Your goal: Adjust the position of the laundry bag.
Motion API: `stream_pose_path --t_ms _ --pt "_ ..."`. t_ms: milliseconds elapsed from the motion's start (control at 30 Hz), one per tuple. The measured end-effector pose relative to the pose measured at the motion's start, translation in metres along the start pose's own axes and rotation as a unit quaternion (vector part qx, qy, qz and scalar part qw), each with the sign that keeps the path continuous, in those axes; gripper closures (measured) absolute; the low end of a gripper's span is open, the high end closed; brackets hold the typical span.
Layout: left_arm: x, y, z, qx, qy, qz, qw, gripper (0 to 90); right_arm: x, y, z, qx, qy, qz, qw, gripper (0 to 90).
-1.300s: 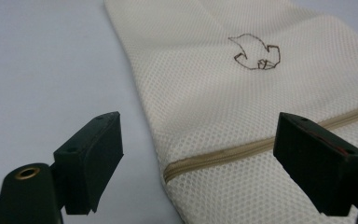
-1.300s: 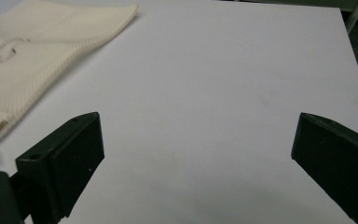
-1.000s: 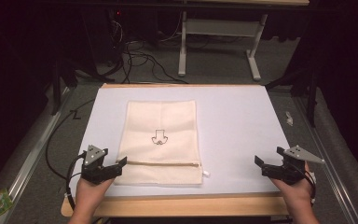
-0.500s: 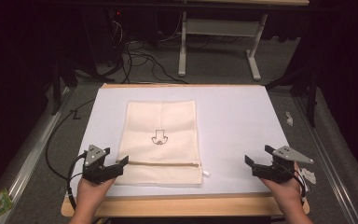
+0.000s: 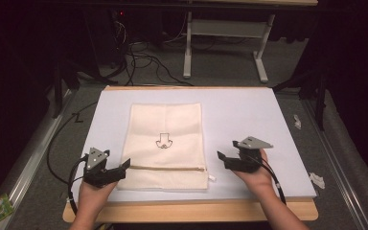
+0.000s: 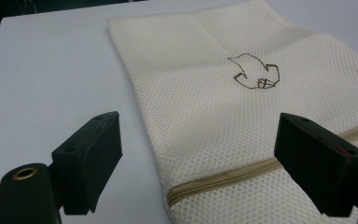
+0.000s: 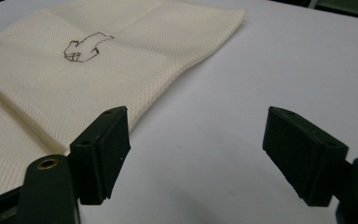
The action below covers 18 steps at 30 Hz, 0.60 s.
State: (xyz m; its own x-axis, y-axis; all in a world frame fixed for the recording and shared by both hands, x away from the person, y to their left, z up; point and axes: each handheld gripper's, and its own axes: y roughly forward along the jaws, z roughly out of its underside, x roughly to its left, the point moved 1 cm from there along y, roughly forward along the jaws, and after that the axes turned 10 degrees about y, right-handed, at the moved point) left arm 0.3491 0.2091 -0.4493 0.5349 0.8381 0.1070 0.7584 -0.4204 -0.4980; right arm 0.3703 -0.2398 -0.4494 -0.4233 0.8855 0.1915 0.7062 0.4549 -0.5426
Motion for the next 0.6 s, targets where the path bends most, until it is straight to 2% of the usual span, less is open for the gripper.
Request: stream_pose_path --t_ms 33,67,100,267,300,333,367,400,467,500,533,567,600 --pt "0.0 0.0 0.0 0.0 0.0 0.0 1.0 15.5 0.0 0.0 0.0 0.0 0.0 0.0 1.0 26.8" --pt "0.0 0.0 0.0 -0.001 0.0 0.0 1.0 15.5 0.005 0.021 -0.007 0.011 0.014 -0.01 0.9998 30.4" --pt "0.0 0.0 0.0 0.0 -0.002 0.001 1.0 15.5 0.005 0.021 -0.007 0.011 0.014 -0.01 0.9998 30.4" --pt "-0.002 -0.002 -0.001 -0.001 -0.001 0.004 1.0 15.8 0.023 0.07 -0.029 0.042 0.007 0.001 0.9991 37.9" --pt "-0.002 -0.002 -0.001 -0.002 0.0 0.003 1.0 16.0 0.028 0.086 -0.036 0.053 0.008 0.008 0.9985 40.3" --pt "-0.002 -0.003 -0.002 -0.003 0.001 0.002 1.0 16.0 0.028 0.086 -0.036 0.053 0.008 0.008 0.9985 40.3" --pt "-0.002 -0.004 -0.002 -0.005 0.0 0.001 1.0 16.0 0.029 0.094 -0.037 0.06 0.012 0.007 0.9981 40.6" --pt "-0.001 -0.004 -0.001 -0.005 0.0 0.001 1.0 16.1 0.031 0.106 -0.039 0.074 0.007 0.019 0.9971 43.7" --pt "-0.001 -0.003 -0.001 -0.004 -0.001 0.002 1.0 16.1 0.031 0.112 -0.039 0.081 0.005 0.024 0.9964 44.9" --pt "-0.001 -0.003 0.0 -0.002 -0.001 0.003 1.0 16.1 0.031 0.116 -0.038 0.087 0.006 0.026 0.9959 48.6" --pt "-0.001 -0.003 0.0 -0.002 -0.002 0.004 1.0 16.1 0.031 0.119 -0.037 0.092 0.008 0.029 0.9953 63.4" --pt "0.0 -0.003 0.001 -0.002 -0.002 0.005 1.0 16.1 0.03 0.121 -0.035 0.099 0.003 0.032 0.9946 82.1" --pt "0.0 -0.003 0.001 -0.003 -0.002 0.005 1.0 16.1 0.03 0.122 -0.033 0.099 -0.002 0.032 0.9946 88.2"
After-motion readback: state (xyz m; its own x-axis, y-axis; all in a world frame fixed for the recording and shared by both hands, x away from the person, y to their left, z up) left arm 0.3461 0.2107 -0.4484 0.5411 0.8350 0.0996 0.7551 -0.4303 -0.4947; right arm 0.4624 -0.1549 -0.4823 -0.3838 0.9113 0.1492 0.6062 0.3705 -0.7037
